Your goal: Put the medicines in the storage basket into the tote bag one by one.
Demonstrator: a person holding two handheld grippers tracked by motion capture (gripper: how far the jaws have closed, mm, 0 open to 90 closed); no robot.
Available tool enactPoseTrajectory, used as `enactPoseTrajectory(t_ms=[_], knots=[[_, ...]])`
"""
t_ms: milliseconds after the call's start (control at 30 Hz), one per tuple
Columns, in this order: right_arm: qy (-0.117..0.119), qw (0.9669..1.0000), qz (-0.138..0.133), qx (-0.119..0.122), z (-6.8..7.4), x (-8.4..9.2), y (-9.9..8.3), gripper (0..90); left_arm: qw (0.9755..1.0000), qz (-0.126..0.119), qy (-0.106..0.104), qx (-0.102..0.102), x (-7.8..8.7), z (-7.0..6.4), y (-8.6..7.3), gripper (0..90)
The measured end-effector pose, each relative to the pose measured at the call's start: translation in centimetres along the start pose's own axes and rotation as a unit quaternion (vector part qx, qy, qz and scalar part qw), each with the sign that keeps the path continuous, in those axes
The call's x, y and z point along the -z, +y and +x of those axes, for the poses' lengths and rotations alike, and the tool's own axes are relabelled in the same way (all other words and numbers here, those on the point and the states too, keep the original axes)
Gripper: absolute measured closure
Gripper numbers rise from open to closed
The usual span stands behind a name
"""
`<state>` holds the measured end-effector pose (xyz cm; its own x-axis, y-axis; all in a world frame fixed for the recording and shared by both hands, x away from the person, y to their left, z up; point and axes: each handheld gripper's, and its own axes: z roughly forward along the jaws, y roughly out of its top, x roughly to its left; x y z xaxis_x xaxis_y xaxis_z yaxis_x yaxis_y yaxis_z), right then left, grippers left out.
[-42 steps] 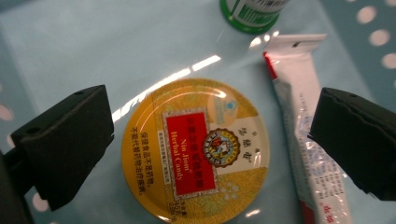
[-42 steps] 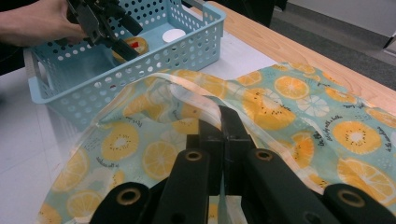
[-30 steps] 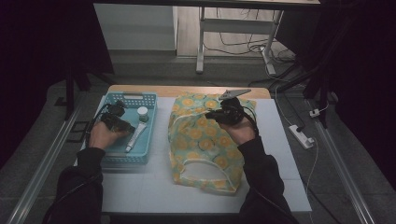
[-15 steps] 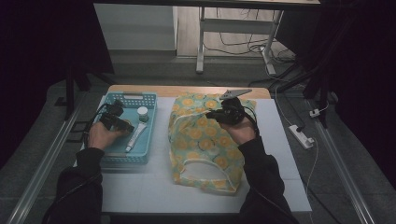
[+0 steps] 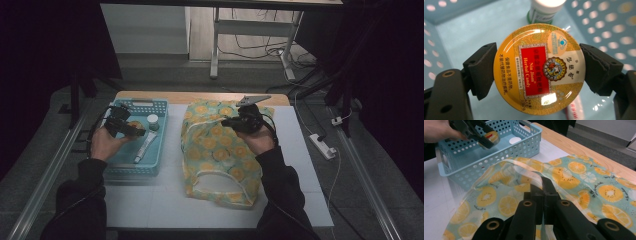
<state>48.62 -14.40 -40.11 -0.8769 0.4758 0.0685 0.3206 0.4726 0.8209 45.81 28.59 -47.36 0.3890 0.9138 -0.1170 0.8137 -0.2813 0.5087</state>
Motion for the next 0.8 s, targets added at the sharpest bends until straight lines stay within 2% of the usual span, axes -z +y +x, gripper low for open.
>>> enactPoseTrajectory(t_ms=[333,533,800], knots=[[-0.001,1.0,-0.002,0.001,0.1,0.1,0.1,89.3,0.9985,-0.041,-0.026,-0.027,2.2,-1.8,-0.1,20.1],[-0.002,1.0,-0.004,0.002,0.1,0.1,0.1,89.3,0.996,-0.064,-0.048,-0.04,3.3,-3.2,-0.2,20.1],[-0.002,1.0,-0.004,0.003,0.2,0.1,0.1,89.3,0.9921,-0.078,-0.065,-0.073,4.4,-5.6,-0.2,20.1]])
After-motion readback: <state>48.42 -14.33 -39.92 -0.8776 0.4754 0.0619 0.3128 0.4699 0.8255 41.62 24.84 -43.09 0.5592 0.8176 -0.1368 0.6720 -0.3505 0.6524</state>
